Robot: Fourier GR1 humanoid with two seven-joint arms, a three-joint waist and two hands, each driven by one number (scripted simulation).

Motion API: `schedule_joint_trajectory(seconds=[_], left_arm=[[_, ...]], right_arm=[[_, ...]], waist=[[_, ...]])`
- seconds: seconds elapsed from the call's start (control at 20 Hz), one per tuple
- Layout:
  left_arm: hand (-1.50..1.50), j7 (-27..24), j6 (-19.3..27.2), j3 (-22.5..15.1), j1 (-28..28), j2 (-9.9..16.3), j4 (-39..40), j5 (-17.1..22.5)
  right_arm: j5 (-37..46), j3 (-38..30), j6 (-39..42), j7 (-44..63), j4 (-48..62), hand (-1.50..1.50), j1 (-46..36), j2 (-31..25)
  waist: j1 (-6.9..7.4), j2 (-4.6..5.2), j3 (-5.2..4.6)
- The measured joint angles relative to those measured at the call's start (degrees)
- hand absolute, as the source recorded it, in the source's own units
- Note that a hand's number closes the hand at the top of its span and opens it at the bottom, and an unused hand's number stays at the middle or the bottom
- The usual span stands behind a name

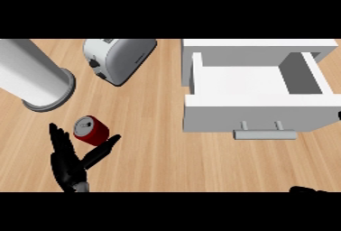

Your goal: Pick up the can, place it into the drawer and close the drawer

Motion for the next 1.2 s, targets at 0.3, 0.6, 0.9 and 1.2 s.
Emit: schedule_joint_trajectory(seconds=[0.3, 0.6, 0.9, 1.2], left_arm=[[-1.50, -7.79, -2.37, 3.47, -3.22, 0.05, 10.01, 5.70], [-1.50, -15.22, -6.27, 7.93, -6.81, 0.89, 20.42, 11.33], [-1.50, -19.62, -9.45, 11.79, -10.98, 1.70, 28.64, 13.55], [-1.50, -24.41, -14.14, 15.16, -16.31, 3.77, 38.69, 15.09]], right_arm=[[-0.55, -0.89, 1.37, -0.02, -1.83, -1.50, 1.64, 0.59], [-1.73, -2.84, 2.46, 1.54, -2.52, -1.50, 0.99, -0.06], [-2.20, -4.05, 2.78, 3.53, -2.53, -1.50, -1.12, -0.55], [-3.73, -6.27, 3.84, 4.03, -2.16, -1.50, -1.67, -1.07]], waist=[[-0.14, 0.01, 0.00], [-0.12, 0.02, -0.02], [-0.09, 0.02, -0.02], [-0.19, 0.06, -0.01]])
